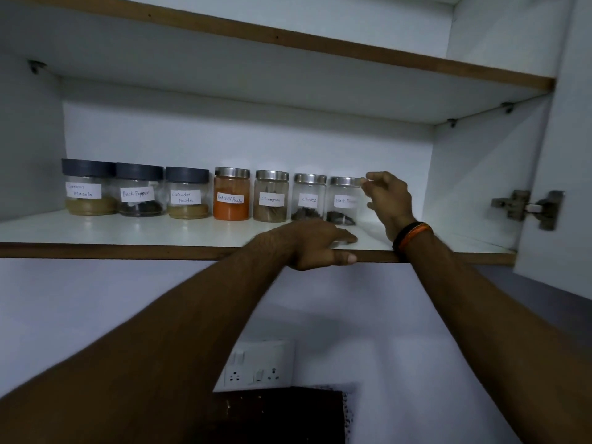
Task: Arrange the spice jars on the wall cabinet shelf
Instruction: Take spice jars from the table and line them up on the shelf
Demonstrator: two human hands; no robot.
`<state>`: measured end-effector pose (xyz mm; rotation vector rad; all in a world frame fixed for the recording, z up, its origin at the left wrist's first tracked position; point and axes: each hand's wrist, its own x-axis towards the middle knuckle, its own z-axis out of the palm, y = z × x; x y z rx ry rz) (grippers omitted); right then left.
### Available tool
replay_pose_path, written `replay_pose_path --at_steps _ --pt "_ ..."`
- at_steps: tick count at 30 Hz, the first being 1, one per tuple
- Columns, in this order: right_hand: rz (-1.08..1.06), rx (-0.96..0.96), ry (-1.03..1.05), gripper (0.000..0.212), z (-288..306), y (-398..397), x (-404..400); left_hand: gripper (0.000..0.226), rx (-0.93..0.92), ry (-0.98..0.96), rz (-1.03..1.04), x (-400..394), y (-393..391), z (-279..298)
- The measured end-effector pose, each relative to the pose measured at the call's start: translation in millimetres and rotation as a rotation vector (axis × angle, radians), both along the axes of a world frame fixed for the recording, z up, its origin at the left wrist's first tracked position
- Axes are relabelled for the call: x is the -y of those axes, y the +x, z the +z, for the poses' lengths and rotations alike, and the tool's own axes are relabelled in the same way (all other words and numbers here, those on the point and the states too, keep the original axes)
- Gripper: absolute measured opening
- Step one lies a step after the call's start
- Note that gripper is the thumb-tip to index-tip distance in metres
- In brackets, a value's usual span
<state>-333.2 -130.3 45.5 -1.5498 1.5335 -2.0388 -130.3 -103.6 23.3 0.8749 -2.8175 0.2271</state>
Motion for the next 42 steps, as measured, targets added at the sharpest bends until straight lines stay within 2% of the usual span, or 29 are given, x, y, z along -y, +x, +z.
replay_pose_path --at_steps 3,6,13,17,19,23,25,28,35,38,42 --pt "0.065 0.105 -0.009 0.012 -12 4 -31 0.061 0.021 -0.029 0.016 -5 0 -1" --pt "0.077 0.143 -0.02 0.004 -25 13 -63 0.059 0.039 -0.061 0.062 -13 0 -6" --pt "-0.008 0.084 -0.068 0.01 -65 50 -118 0.051 -0.091 -0.301 0.104 -44 4 -30" --pt "-0.054 0.096 -0.121 0.01 -96 70 -138 0.082 -0.064 -0.392 0.155 -57 13 -60" --pt "-0.082 0.101 -0.078 0.01 -119 80 -144 0.086 -0.056 -0.448 0.166 -67 23 -78" --pt "-0.063 0.072 0.086 0.012 -174 96 -148 0.072 -0.064 -0.516 0.172 -80 37 -98" --pt "-0.029 0.056 0.202 0.014 -207 104 -151 0.071 -0.104 -0.404 0.131 -85 42 -116" --pt "0.004 0.027 0.386 0.014 -264 118 -161 0.073 -0.061 -0.118 0.097 -96 56 -167" --pt "0.121 -0.178 0.733 0.016 -388 147 -198 0.066 0.007 0.376 0.232 -129 104 -307" --pt "0.203 -0.243 0.906 0.016 -431 160 -212 0.065 0.065 0.522 0.301 -141 123 -350" --pt "0.273 -0.415 1.04 0.033 -471 183 -228 0.057 0.074 0.67 0.362 -157 143 -395"
